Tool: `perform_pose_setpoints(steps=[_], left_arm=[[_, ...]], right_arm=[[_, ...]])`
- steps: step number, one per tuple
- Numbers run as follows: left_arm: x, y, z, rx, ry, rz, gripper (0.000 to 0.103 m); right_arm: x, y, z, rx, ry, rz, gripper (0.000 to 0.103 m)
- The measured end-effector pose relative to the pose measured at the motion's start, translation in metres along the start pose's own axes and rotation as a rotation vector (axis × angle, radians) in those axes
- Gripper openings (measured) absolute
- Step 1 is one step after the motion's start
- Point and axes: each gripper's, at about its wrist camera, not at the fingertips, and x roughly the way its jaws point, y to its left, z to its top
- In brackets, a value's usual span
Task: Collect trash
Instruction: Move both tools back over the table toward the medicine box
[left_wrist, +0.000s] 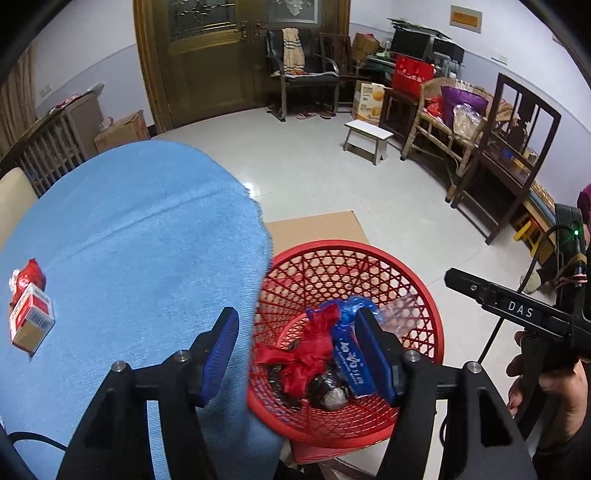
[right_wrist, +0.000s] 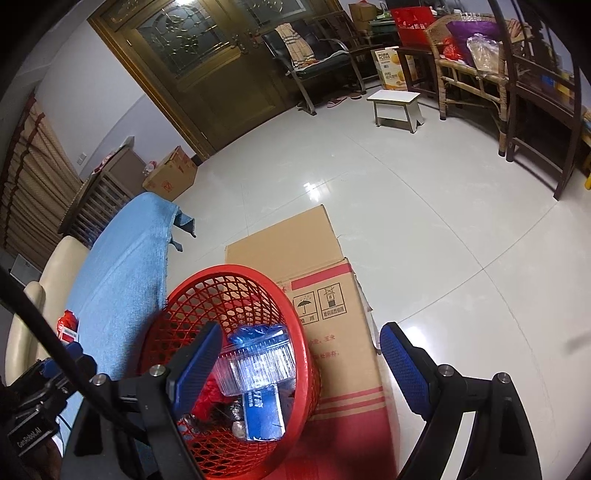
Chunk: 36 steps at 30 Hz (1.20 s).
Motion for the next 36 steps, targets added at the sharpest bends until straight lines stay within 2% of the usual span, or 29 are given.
perform_pose_setpoints(steps=[8, 14, 30, 36], left_arm=[[-0.018, 0.043, -0.014, -0.066, -0.023, 0.052, 0.066], [-0.030, 0.085, -0.031, -0.179, -0.025, 0.084, 0.067], [-0.061, 0.192, -0.086, -0.461, -0.064, 0.179, 0.069], [-0.068, 0.236, -0.091, -0.485, -0.083, 0.221, 0.069]], right_arm=[[-0.003, 0.012, 0.000, -0.019, 0.000, -0.002, 0.089], [0.001, 0.031, -0.003, -0.052, 0.016, -0.001, 0.089], [0.022, 0.150, -0.024, -0.273, 0.066, 0.074, 0.089], [0.027, 0.179, -0.037, -0.328, 0.089, 0.095, 0.089]])
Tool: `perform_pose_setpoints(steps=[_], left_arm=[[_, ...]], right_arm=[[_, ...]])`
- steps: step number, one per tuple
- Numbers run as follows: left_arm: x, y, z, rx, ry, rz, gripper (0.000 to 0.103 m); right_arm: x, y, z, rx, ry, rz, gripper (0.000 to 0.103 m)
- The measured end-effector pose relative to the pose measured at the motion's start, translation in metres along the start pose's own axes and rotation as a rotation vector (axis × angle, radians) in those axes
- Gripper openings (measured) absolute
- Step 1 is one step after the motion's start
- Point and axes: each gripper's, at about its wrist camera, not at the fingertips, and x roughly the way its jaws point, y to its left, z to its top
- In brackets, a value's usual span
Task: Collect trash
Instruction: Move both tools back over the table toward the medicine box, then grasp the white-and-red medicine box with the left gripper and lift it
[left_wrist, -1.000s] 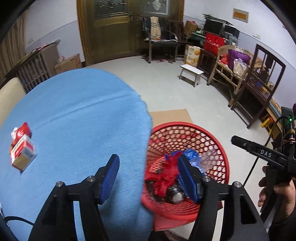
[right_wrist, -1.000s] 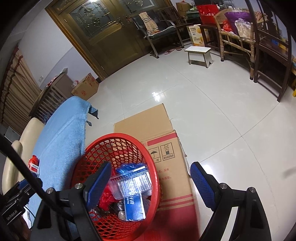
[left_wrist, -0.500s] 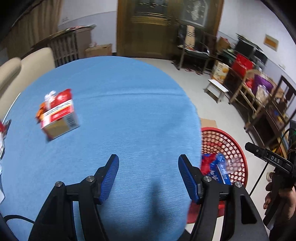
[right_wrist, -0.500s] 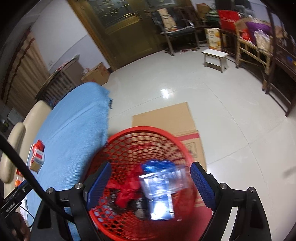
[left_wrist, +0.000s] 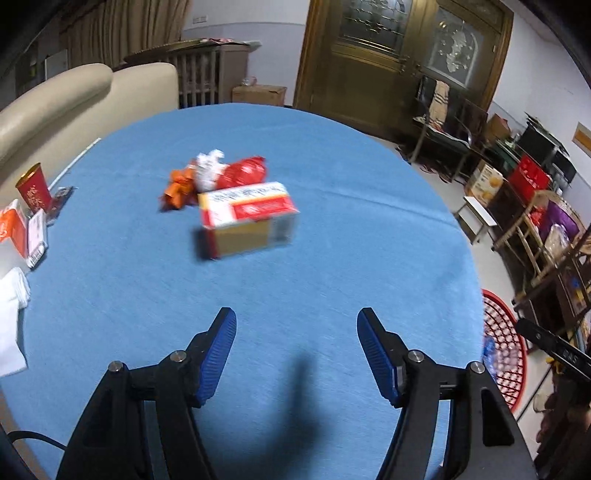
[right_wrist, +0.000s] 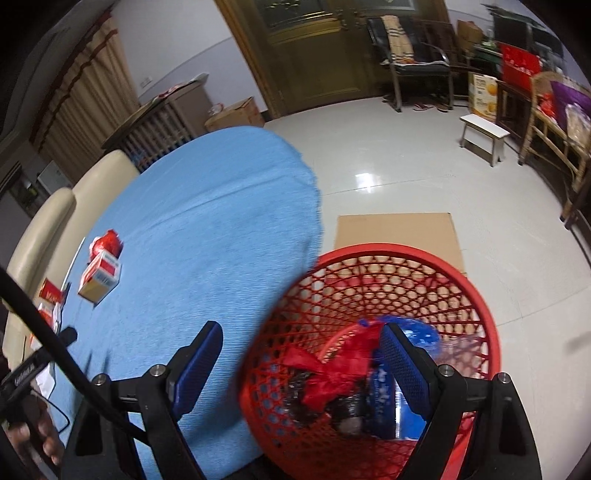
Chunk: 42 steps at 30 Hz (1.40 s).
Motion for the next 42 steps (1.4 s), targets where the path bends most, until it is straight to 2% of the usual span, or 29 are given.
perform_pose_setpoints(steps=[8, 13, 19, 29, 31, 33, 36, 38, 40, 42], left_arm=[[0.011, 0.041, 0.019, -0.086, -0.008, 0.010, 0.069], [0.025, 0.041, 0.030, -0.101, -0.003, -0.032, 0.070], [0.044, 0.053, 0.045, -0.140, -0.012, -0.031, 0.070], [0.063, 0.046, 0.049, -0.087, -0.017, -0.031, 0.070], [0.061, 0.042, 0.046, -0.071, -0.012, -0.076, 0.070], [0.055, 0.034, 0.041, -0.033, -0.005, -0.178, 0.070], [0.038, 0.011, 0.030, 0.076, 0.003, -0.324, 0.070], [0.027, 0.005, 0.026, 0.121, -0.019, -0.353, 0.070], [0.017, 0.008, 0.029, 0.138, -0.072, -0.293, 0.070], [0.018, 0.022, 0.038, 0.105, -0.110, -0.181, 0.071]], right_arm=[[0.009, 0.016, 0.001, -0.033, 0.023, 0.002, 0.089], [0.016, 0.024, 0.001, -0.041, 0.036, 0.008, 0.089], [0.016, 0.029, 0.001, -0.050, 0.040, 0.009, 0.089], [0.015, 0.026, 0.000, -0.044, 0.044, 0.003, 0.089], [0.015, 0.025, 0.000, -0.041, 0.044, 0.002, 0.089], [0.015, 0.024, -0.001, -0.040, 0.045, 0.001, 0.089], [0.017, 0.024, -0.001, -0.037, 0.052, 0.000, 0.089], [0.019, 0.025, -0.002, -0.035, 0.056, 0.002, 0.089], [0.020, 0.026, -0.002, -0.036, 0.059, 0.004, 0.089], [0.021, 0.027, -0.003, -0.039, 0.062, 0.007, 0.089]])
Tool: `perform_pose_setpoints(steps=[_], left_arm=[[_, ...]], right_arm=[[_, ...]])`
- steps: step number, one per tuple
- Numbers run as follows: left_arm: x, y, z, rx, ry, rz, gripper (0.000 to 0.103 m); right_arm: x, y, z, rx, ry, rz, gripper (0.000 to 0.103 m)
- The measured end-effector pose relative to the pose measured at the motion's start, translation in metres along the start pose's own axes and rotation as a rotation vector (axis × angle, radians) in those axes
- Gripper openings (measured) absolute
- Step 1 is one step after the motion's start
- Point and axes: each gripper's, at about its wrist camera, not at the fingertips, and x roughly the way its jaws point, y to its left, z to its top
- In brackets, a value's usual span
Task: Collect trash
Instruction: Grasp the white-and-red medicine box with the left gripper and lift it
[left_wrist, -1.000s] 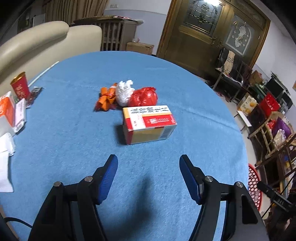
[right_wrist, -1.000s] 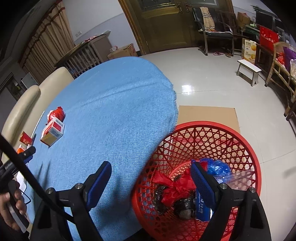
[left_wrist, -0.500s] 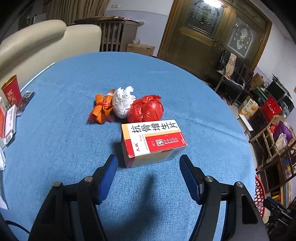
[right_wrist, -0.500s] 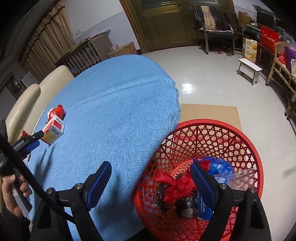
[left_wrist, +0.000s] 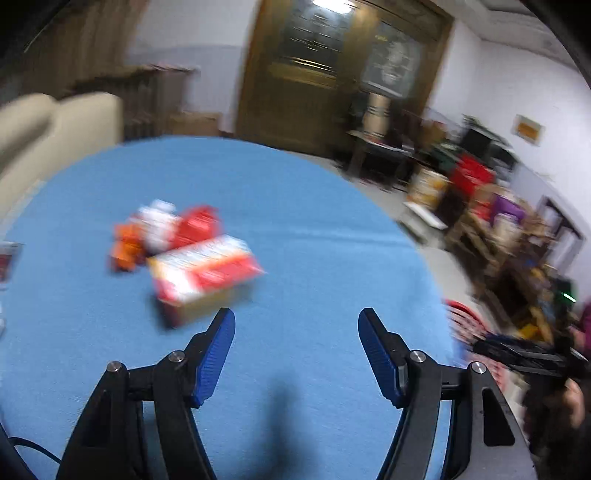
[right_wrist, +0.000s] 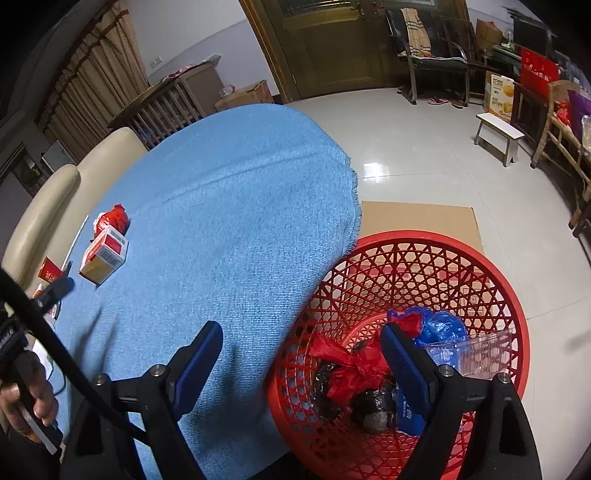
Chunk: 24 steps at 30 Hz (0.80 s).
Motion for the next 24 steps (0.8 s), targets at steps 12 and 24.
perform_pose_setpoints(steps=[12, 24], left_arm=[[0.052, 0.051, 0.004, -0.202, 0.087, 0.003, 0.073], [0.012, 0.019, 0.003, -0.048, -0.001, -0.077, 0.073]], right_arm=[[0.007, -0.003, -0.005, 0.007, 0.020, -0.002, 0.089], [0.025, 0.002, -0.005, 0.018, 0.055, -0.002, 0.089]])
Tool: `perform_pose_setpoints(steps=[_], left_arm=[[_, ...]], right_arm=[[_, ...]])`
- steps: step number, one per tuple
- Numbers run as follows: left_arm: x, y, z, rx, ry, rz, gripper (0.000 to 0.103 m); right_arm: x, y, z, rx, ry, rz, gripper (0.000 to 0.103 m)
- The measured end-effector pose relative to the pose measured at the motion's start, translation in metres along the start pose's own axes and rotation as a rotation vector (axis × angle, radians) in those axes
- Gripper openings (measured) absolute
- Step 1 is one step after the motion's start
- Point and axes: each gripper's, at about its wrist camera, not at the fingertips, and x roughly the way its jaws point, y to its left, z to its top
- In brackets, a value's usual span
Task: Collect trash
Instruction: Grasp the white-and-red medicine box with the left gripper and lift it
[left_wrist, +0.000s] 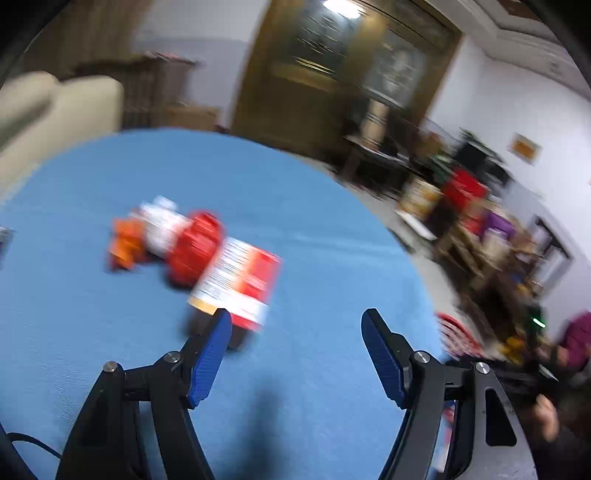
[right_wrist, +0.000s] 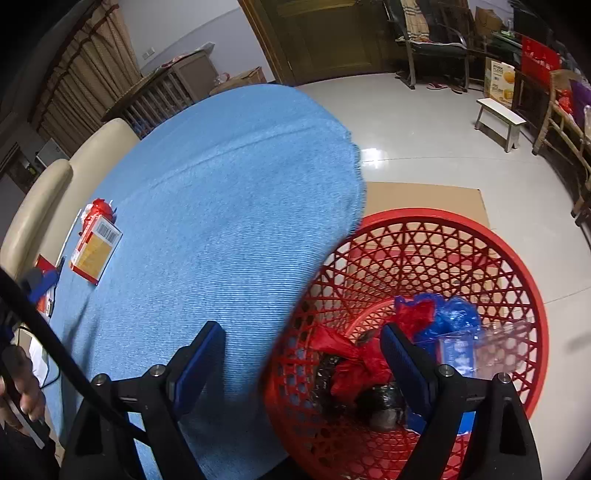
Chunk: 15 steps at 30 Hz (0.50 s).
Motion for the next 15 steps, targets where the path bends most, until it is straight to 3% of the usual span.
perform_pose_setpoints(steps=[2, 5, 8, 13, 14, 15], left_arm=[[0.007, 0.008, 0.005, -0.015, -0.019, 0.076, 0.073], [0.031, 0.015, 0.007, 0.002, 0.022, 0.102, 0.074], [0.055, 0.011, 0.012, 0.037, 0.081, 0.094, 0.074], [0.082, 0.014, 0.014, -0.005, 0.159, 0.074, 0.073], [0.082, 0.017, 0.016, -0.017, 0.161, 0.065, 0.055], [0.085, 0.017, 0.017, -0.029, 0.169, 0.047, 0.050]], right_arm=[[0.002, 0.004, 0.001, -0.003, 0.004, 0.007, 0.089], [0.001, 0.009, 0.001, -0.011, -0.001, 0.014, 0.089], [-0.001, 0.011, 0.001, -0.021, -0.004, 0.013, 0.089], [-0.002, 0.008, 0.000, -0.013, -0.003, 0.005, 0.089], [-0.003, 0.008, 0.001, -0.012, -0.002, 0.005, 0.089], [-0.003, 0.008, 0.001, -0.013, -0.001, 0.004, 0.089]])
